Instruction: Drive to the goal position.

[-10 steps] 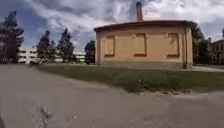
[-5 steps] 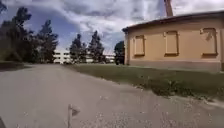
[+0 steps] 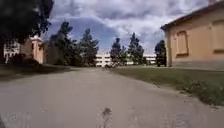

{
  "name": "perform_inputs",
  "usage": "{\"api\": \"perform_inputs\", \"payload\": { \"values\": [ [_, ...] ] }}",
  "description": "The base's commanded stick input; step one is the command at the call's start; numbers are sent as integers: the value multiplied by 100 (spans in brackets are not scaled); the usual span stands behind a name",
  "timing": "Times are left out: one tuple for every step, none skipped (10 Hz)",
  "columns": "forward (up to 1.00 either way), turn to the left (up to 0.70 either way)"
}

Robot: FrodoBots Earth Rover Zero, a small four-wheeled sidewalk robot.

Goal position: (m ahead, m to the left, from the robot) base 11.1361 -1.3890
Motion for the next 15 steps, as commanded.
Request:
{"api": "perform_inputs", "payload": {
  "values": [
    [70,0],
    [70,0],
    [70,0],
    [70,0],
    [70,0],
    [70,0],
    [70,0],
    [70,0],
    [70,0],
    [70,0],
    [70,0],
    [70,0],
    [70,0],
    [70,0],
    [70,0]
  ]
}}
